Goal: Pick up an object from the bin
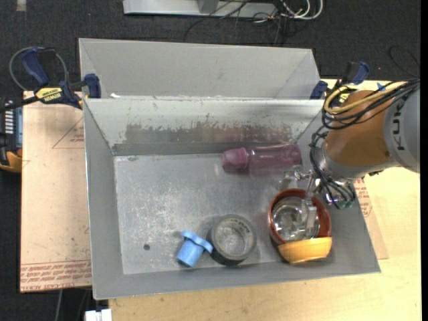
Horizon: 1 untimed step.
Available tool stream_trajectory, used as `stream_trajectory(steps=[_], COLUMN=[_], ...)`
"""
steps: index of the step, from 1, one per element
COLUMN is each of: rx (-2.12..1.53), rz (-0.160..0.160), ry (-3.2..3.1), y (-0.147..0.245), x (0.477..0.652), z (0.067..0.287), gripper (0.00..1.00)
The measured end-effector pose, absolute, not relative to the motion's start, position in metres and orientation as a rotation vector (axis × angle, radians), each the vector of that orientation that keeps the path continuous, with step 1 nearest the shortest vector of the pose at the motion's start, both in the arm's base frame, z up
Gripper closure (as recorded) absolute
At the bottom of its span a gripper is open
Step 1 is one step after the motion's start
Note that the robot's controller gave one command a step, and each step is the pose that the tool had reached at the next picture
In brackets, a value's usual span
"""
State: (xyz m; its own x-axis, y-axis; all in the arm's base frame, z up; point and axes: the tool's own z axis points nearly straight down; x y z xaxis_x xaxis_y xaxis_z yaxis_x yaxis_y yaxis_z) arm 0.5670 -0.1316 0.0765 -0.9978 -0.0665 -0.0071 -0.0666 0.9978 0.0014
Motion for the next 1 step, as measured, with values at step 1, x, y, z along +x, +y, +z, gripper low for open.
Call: stream_trajectory(steps=[1], rx=[-0.093], rz=[0.009], ry=[3.115], y=[-0.0891], x=[0.5901], z=[0.0785], gripper=[0.0])
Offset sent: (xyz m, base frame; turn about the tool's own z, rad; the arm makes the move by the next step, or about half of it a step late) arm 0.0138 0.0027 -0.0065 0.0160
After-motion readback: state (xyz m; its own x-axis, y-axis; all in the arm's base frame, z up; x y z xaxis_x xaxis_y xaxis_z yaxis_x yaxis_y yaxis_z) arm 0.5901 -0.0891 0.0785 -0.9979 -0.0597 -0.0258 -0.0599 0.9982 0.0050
